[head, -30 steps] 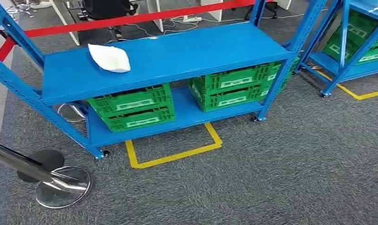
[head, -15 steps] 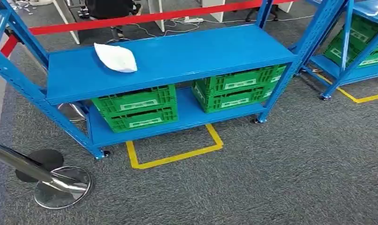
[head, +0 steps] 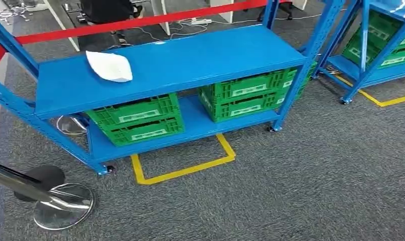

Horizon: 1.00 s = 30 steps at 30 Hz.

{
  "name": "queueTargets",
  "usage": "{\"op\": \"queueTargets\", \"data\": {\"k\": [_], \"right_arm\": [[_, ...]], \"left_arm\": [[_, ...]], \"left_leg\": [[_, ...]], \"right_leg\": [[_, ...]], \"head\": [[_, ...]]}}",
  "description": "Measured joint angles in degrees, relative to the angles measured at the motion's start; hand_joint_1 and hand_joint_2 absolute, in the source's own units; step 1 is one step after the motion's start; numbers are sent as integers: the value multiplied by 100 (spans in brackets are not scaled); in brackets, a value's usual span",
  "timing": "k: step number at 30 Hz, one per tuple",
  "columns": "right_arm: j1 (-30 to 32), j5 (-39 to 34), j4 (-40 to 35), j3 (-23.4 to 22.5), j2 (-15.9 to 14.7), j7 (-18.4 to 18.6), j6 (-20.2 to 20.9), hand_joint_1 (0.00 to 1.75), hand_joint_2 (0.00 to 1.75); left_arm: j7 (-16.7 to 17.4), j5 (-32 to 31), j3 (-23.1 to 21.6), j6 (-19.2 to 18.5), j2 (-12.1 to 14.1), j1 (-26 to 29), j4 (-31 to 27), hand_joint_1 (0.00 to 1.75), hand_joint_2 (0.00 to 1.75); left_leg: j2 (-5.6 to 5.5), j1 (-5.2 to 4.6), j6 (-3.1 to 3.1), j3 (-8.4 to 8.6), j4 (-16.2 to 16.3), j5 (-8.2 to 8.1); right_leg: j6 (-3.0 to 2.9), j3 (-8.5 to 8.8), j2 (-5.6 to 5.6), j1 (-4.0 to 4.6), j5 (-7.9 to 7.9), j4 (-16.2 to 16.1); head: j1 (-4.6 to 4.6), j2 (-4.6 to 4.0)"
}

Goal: Take the parts from the cabinet and place them on the table.

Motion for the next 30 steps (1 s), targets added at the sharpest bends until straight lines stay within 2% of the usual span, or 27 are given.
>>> {"op": "queueTargets", "data": {"k": [1,2,3,5,6,7,8,10,11,12,13,15,16,17,18,20,22,23,25,26,27,28,29,30], "right_arm": [[-6,0,2,0,0,-4,0,0,0],[-15,0,4,0,0,-13,2,0,0],[-13,0,9,2,0,-17,2,0,0],[-15,0,15,2,0,-20,2,0,0],[-20,0,15,2,-2,-22,2,0,0],[-18,0,15,2,-2,-26,0,0,0],[-21,-2,15,2,-2,-33,2,0,0],[-19,-2,22,4,-2,-33,2,0,0],[-16,-2,24,4,-2,-33,2,0,0],[-12,-2,28,4,-2,-33,2,0,0],[-13,-2,28,4,-2,-33,2,0,0],[-11,-2,28,0,-9,-33,2,0,0],[-16,-2,33,2,-9,-33,2,0,0],[-23,-2,37,4,-9,-33,4,0,0],[-31,-2,39,7,-9,-35,7,0,0],[-5,-2,39,7,-9,-31,4,0,0],[6,0,39,-4,-9,-31,4,0,0],[-3,0,39,-7,-9,-31,4,0,0],[-13,0,39,-4,-9,-33,9,0,0],[-16,0,39,-7,-9,-35,9,0,0],[-11,2,39,-13,-9,-35,11,0,0],[-10,4,39,-15,-11,-35,11,0,0],[-13,9,39,-17,-9,-42,15,0,0],[-16,9,39,-17,-9,-46,15,0,0]], "left_arm": [[0,0,4,2,13,-5,0,0,0],[-2,-2,4,4,13,-13,0,0,0],[-4,-2,4,9,13,-24,0,0,0],[-9,-13,7,13,15,-9,0,0,0],[-9,-22,7,24,17,-2,0,0,0],[-15,-35,9,24,17,-2,0,0,0],[-17,-57,11,24,17,-11,0,0,0],[-20,-66,15,22,13,-26,4,0,0],[-20,-68,17,20,15,-27,7,0,0],[-20,-68,22,22,15,-24,9,0,0],[-20,-68,31,22,13,-18,13,0,0],[-20,-68,52,20,11,-14,15,0,0],[-20,-68,59,20,17,-8,15,0,0],[-20,-66,66,20,17,-30,15,0,0],[-20,-66,66,20,17,-32,17,0,0],[-20,-68,66,20,17,-33,17,0,0],[-24,-68,68,20,22,-43,17,0,0],[-31,-70,68,17,20,-46,17,0,0],[-37,-70,70,15,20,-42,17,0,0],[-37,-77,72,13,20,-35,17,0,0],[-37,-77,72,13,20,-26,17,0,0],[-37,-76,74,13,20,-19,20,0,0],[-44,-79,77,13,22,-20,17,0,0],[-48,-83,79,13,22,-23,17,0,0]], "left_leg": [[-9,-26,37,104,-186,-17],[-8,-31,49,172,-344,-64],[-6,-35,45,200,-392,-156],[-12,-52,83,206,-428,-164],[-11,9,114,275,-527,-122],[-7,2,136,311,-544,-136],[-4,4,165,322,-543,-154],[0,-3,186,358,-543,-198],[0,-2,182,380,-540,-223],[-1,0,179,420,-540,-251],[-3,4,166,469,-539,-289],[-7,18,121,612,-539,-384],[-9,13,81,648,-540,-433],[-15,-27,38,640,-486,-483],[-12,-25,13,635,-504,-475],[-9,-15,0,645,-521,-481],[-13,5,-58,649,-427,-594],[-12,7,-84,497,-133,-743],[-12,18,-113,-26,790,-1100],[-12,19,-115,-287,1182,-1180],[-12,20,-105,-424,1305,-1104],[-12,19,-86,-429,1175,-873],[-13,18,-59,-343,869,-570],[-13,13,-38,-260,631,-387]], "right_leg": [[17,-34,3,8,-26,-4],[59,-43,20,34,-69,16],[84,-59,6,22,-75,6],[143,-30,-13,6,-81,-38],[179,-4,-14,4,-121,0],[200,-52,-17,6,-195,143],[222,-247,-15,2,-385,500],[259,-783,-15,-16,-755,1420],[277,-1009,-16,-16,-799,1732],[289,-1090,-16,-22,-690,1755],[294,-1040,-17,-36,-432,1526],[296,-646,-37,-61,239,540],[298,-498,-66,-56,268,274],[255,-426,-59,-40,216,141],[189,-430,-48,-38,215,180],[134,-442,-39,-15,185,181],[63,-383,-41,-47,177,130],[27,-357,-49,-47,154,128],[-17,-322,-54,-37,111,128],[-27,-301,-50,-31,89,129],[-31,-266,-40,-24,64,129],[-31,-221,-25,-16,35,129],[-30,-170,-9,-7,6,128],[-28,-137,-3,-3,-12,128]], "head": [[7,0],[7,0],[2,0],[-2,0],[9,0],[11,0],[26,0],[20,0],[31,0],[29,0],[24,0],[26,0],[31,0],[48,0],[37,0],[11,0],[9,0],[-29,0],[-26,0],[-22,0],[-22,0],[-24,0],[-26,0],[-24,0]]}}
